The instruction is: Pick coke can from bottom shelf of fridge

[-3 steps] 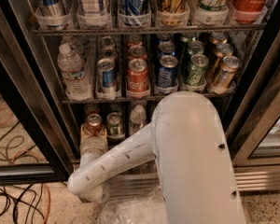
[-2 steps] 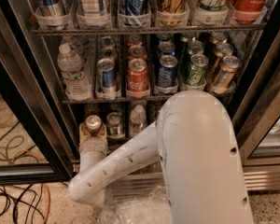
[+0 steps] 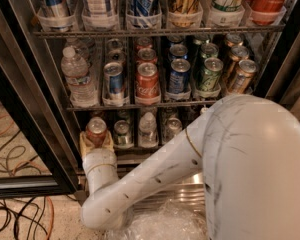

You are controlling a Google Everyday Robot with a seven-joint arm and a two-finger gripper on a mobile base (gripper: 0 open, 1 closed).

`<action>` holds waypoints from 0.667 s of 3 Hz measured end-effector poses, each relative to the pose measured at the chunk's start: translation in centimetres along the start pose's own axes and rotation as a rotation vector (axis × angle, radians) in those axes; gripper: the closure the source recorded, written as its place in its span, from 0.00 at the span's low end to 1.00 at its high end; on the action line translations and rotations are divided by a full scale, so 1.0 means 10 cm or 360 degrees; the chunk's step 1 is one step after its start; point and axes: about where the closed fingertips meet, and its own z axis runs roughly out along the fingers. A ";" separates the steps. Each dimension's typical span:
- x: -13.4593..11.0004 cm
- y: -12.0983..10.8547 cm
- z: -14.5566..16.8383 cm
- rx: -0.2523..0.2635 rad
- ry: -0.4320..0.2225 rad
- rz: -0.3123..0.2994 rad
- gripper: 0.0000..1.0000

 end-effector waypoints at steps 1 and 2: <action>-0.18 0.07 -0.21 -0.0180 0.0069 0.0029 1.00; -0.24 0.17 -0.44 -0.0395 0.0161 0.0049 1.00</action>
Offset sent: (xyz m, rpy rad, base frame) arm -0.0825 -0.0001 0.0411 0.0513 0.0749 0.4747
